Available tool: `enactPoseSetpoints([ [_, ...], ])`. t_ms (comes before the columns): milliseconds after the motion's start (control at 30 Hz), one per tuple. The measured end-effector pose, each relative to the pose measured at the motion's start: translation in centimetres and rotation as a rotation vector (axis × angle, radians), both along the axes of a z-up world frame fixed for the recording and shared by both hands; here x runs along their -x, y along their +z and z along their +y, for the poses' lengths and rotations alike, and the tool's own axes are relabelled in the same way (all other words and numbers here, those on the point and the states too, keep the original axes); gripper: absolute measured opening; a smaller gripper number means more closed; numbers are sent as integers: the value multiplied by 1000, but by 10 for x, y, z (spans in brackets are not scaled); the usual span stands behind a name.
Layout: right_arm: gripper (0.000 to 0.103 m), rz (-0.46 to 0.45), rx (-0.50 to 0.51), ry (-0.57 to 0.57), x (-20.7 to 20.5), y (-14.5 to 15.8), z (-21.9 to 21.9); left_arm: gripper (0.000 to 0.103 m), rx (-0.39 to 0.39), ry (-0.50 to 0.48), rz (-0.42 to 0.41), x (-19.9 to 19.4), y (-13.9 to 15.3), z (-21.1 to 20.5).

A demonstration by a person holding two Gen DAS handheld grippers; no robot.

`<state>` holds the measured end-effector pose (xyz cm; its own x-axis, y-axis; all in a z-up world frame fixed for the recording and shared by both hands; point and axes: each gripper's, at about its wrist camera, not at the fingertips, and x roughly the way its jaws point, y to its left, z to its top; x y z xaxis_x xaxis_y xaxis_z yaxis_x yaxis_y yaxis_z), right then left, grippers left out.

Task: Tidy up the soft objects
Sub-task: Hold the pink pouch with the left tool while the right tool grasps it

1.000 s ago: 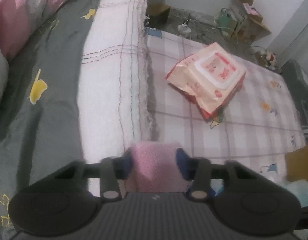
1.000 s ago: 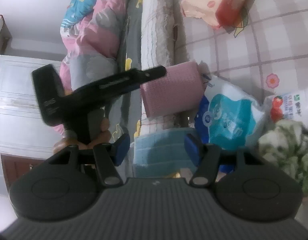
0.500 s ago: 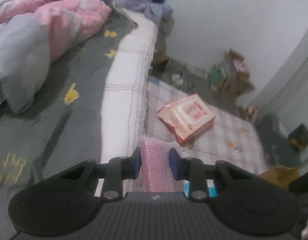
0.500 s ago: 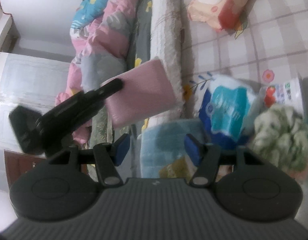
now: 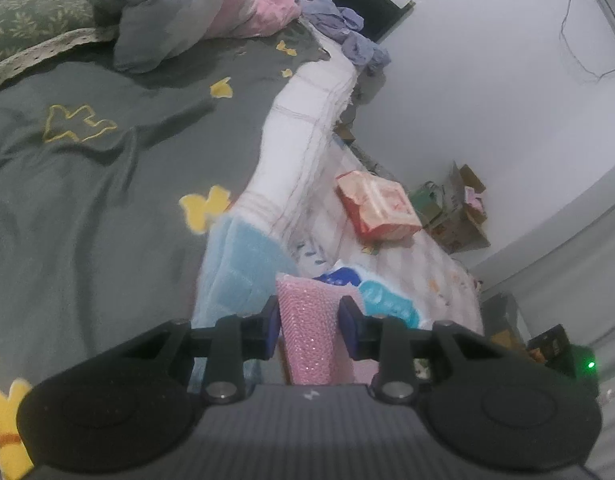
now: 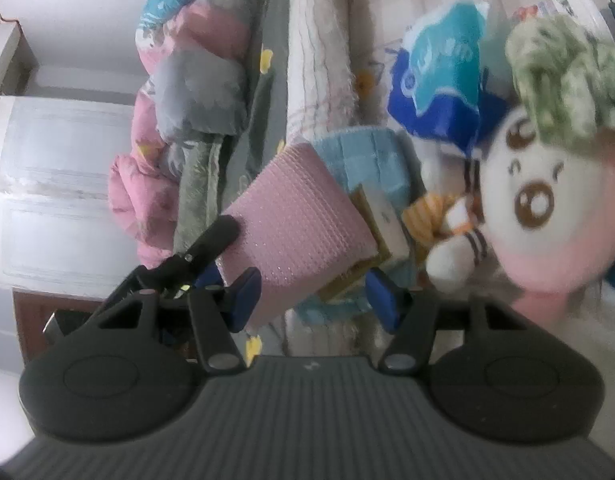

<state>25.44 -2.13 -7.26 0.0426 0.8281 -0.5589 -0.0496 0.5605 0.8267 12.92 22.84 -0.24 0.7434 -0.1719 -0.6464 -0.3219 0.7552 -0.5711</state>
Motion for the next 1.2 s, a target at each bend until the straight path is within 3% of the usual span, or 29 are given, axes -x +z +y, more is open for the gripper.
enactPoseSetpoints([
  [500, 48, 13, 17, -61, 9, -16, 9, 49, -157, -127, 64, 34, -5, -14],
  [700, 48, -1, 24, -53, 7, -15, 14, 67, -337, -238, 60, 38, 0, -33],
  [833, 48, 0, 27, -56, 7, -16, 14, 71, -498, -279, 75, 35, 1, -50],
  [1033, 48, 3, 27, -64, 7, -17, 13, 77, -467, -307, 58, 41, 12, -44],
  [1200, 48, 5, 35, -58, 6, -18, 17, 86, -537, -330, 16, 36, 20, -45],
])
